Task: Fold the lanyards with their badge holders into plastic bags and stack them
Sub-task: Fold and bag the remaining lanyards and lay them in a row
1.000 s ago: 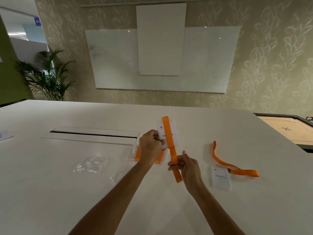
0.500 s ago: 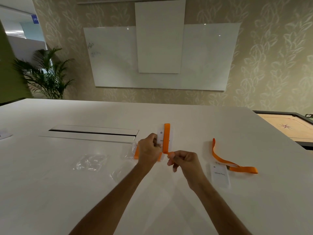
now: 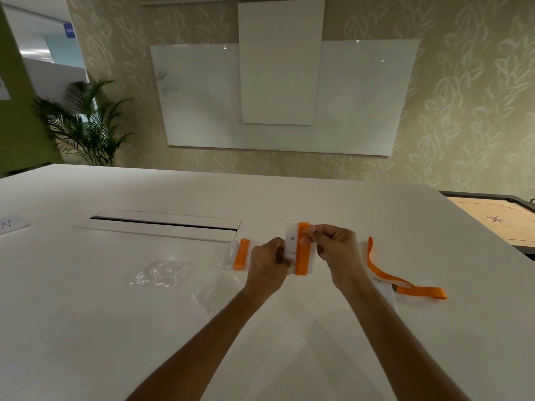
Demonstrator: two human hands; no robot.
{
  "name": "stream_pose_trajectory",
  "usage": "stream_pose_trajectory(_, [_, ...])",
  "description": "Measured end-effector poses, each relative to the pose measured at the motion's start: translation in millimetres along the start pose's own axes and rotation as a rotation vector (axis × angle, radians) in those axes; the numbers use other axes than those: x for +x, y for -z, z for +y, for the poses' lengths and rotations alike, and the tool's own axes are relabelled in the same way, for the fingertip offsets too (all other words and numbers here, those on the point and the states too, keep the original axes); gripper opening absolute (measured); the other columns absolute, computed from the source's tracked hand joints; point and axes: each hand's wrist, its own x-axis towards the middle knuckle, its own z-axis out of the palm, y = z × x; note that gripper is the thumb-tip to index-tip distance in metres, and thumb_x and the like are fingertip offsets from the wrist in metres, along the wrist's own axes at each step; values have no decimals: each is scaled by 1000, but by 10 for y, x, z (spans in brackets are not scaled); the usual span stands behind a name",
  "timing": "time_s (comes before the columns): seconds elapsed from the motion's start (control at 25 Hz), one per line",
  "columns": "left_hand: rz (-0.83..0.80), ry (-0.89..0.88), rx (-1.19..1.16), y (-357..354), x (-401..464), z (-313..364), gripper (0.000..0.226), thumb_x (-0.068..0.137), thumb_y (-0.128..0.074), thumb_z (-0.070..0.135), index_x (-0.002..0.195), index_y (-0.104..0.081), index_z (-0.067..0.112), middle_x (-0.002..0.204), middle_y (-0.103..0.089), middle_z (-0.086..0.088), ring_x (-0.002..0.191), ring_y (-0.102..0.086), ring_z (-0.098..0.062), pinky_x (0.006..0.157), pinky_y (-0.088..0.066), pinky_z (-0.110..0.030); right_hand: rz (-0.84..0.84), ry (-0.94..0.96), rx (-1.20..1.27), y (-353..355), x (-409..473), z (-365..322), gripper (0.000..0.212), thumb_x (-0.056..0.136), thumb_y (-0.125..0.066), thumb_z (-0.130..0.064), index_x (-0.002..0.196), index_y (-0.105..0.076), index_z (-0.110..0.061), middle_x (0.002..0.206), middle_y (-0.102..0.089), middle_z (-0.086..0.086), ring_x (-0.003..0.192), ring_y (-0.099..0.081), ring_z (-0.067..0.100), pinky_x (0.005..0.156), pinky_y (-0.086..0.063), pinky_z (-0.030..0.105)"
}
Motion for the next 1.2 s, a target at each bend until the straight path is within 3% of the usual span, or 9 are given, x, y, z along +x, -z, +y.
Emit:
stream_pose_trajectory(0.12, [-46, 8, 2, 14, -21, 14, 17, 82, -67, 7, 86, -53, 15, 87, -60, 3, 79, -57, -15, 70, -47, -15, 39, 25, -110, -16, 68, 96, 24, 90, -60, -7, 71, -72, -13, 66, -68, 1, 47, -53, 1, 51, -41, 17])
stream_pose_trajectory(0.2, [-62, 17, 0, 17, -36, -1, 16, 83, -67, 7, 87, -53, 15, 89, -59, 3, 80, -56, -13, 74, -47, -17, 54, 30, -139, -14, 83, 182, 24, 90, -60, -6, 72, -72, -16, 66, -69, -2, 48, -53, 2, 51, -42, 21])
stream_pose_trajectory(0.36, [-92, 64, -10, 24, -78, -46, 16, 83, -67, 8, 90, -53, 13, 93, -58, 3, 83, -55, -13, 83, -46, -23, 48, 50, -216, 9, 94, 341, 14, 87, -63, -4, 90, -74, -12, 85, -73, 3, 65, -62, 3, 67, -50, 26])
stream_pose_trajectory(0.48, [-116, 64, 18, 47, -119, -70, 15, 84, -67, 11, 92, -54, 12, 101, -62, -2, 88, -56, -14, 86, -42, -22, 28, 146, -348, 68, 94, 413, 24, 86, -66, -7, 108, -71, -16, 100, -71, -4, 90, -64, 8, 80, -50, 22])
stream_pose_trajectory(0.68, [-134, 63, 59, 71, -136, -131, 17, 84, -67, 13, 87, -51, 14, 107, -66, -7, 92, -60, -18, 89, -42, -24, -46, 260, -663, 132, 142, 422, 23, 86, -67, -11, 107, -73, -19, 99, -59, -11, 82, -54, 6, 68, -40, 14])
stream_pose_trajectory(0.92, [-161, 36, 104, 72, -141, -248, 16, 87, -64, 14, 88, -49, 18, 95, -57, 1, 89, -55, -16, 104, -42, -39, -212, 249, -778, 211, 179, 376, 20, 84, -70, -20, 104, -73, -21, 95, -66, -11, 81, -59, 10, 72, -46, 23])
stream_pose_trajectory(1.08, [-207, 8, 87, 101, -134, -310, 13, 86, -65, 12, 87, -52, 16, 91, -58, -1, 88, -57, -18, 103, -45, -39, -283, 193, -958, 209, 194, 335, 22, 88, -64, -26, 108, -72, -20, 104, -73, -6, 93, -64, 14, 83, -47, 25])
stream_pose_trajectory(1.2, [-236, 29, 70, 144, -78, -337, 14, 84, -67, 13, 94, -58, 10, 94, -60, -4, 90, -59, -21, 100, -46, -33, -250, 159, -993, 188, 200, 356, 19, 88, -65, -28, 102, -73, -19, 96, -75, -2, 88, -65, 17, 82, -51, 31])
